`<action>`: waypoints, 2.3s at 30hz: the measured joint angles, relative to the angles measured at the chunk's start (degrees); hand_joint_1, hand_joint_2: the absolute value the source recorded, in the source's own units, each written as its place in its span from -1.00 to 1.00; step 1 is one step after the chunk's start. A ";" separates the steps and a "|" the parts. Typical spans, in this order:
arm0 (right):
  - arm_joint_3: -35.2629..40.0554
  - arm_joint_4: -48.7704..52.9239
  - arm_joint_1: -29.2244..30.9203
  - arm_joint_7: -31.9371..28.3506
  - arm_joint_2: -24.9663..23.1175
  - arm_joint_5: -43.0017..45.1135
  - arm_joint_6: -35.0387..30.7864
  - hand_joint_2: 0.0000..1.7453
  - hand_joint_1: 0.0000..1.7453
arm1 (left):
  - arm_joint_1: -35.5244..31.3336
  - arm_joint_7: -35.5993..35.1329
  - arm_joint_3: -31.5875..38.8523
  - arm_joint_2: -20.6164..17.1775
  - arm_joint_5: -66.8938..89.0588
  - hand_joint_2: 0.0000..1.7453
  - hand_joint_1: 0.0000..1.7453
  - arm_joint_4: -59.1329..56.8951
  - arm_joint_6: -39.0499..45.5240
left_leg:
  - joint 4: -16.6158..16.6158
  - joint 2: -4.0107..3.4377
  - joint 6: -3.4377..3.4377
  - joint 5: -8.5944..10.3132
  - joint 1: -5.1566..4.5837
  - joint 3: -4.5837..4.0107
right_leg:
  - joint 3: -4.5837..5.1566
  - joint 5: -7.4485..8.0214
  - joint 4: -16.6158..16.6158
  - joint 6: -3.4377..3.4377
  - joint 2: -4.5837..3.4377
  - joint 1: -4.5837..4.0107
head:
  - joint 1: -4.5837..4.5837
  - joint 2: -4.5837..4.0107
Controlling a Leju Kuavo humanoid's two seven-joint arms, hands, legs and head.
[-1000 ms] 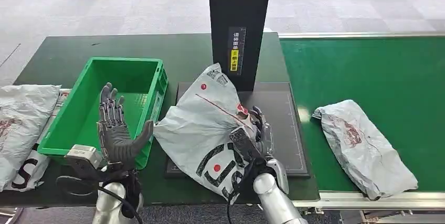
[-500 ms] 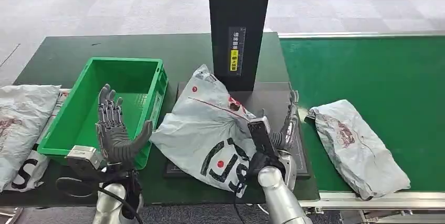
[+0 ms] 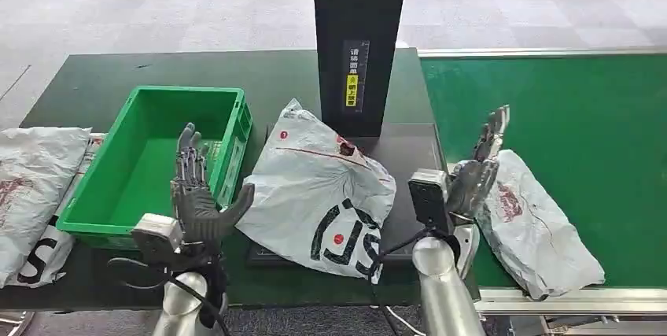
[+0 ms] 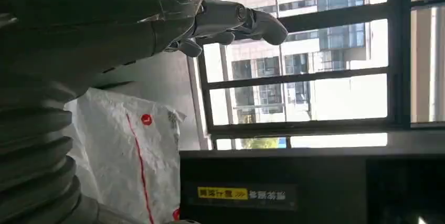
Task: Moved the parcel from conveyor to table for the left to box.
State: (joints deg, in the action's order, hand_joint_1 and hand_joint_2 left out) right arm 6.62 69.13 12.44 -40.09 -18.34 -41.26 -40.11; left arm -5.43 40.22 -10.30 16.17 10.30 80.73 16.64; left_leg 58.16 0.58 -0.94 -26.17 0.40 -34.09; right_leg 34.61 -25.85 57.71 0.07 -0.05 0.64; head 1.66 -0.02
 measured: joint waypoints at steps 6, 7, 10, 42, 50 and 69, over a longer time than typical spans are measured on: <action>2.12 17.57 -3.80 -0.11 0.52 2.29 -0.02 -1.00 -1.00 | -7.53 -0.09 -6.23 1.40 11.02 1.00 -1.00 -16.79 3.04 | 0.02 -0.02 0.01 0.00 -0.05 0.03 | 0.00 0.02 -0.01 0.03 -0.02 0.02 | 0.00 0.00; 2.55 19.94 -4.23 -0.13 0.61 2.03 -0.02 -1.00 -1.00 | -9.15 -0.52 -6.96 2.13 13.13 1.00 -1.00 -20.18 3.90 | 0.02 -0.02 0.01 0.00 -0.05 0.03 | 0.00 0.03 -0.01 0.05 -0.02 0.02 | 0.00 0.00; 2.84 24.73 -5.19 -0.13 0.79 1.61 0.00 -1.00 -1.00 | -14.51 -5.63 -10.23 3.65 16.43 1.00 -1.00 -31.13 8.05 | 0.02 -0.20 0.01 0.00 -0.08 0.07 | 0.01 0.11 -0.01 0.13 -0.18 0.03 | 0.00 0.00; 2.82 29.67 -6.76 0.04 1.22 2.51 0.05 -1.00 -1.00 | -29.07 -40.92 -34.09 5.55 32.43 1.00 1.00 -61.47 11.56 | -0.01 -0.27 0.12 -0.04 -0.08 0.62 | -0.57 0.10 -0.01 0.16 -0.20 0.07 | 0.00 0.00; 2.82 29.60 -6.76 0.04 1.22 2.92 0.07 -1.00 -1.00 | -29.52 -42.36 -34.09 5.55 35.49 1.00 1.00 -62.02 13.42 | -0.02 -0.26 0.10 -0.05 -0.08 0.68 | -0.62 0.08 -0.01 0.14 -0.22 0.06 | 0.00 0.00; 2.25 28.35 -7.44 0.07 1.31 5.04 0.07 -1.00 -1.00 | -27.73 -58.28 -20.45 0.16 78.60 1.00 1.00 -41.55 23.16 | -0.02 -0.31 0.07 0.05 -0.06 0.34 | -0.24 0.14 0.02 0.09 -0.26 0.03 | -0.02 0.00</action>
State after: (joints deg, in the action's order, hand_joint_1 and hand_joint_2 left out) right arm 8.87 97.48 5.00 -40.02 -17.03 -36.22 -40.04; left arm -33.15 -18.07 -30.75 16.34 88.90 39.18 39.80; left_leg 58.14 0.26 -0.86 -26.11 0.34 -33.75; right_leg 34.36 -25.71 57.73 0.16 -0.31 0.67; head 1.64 -0.02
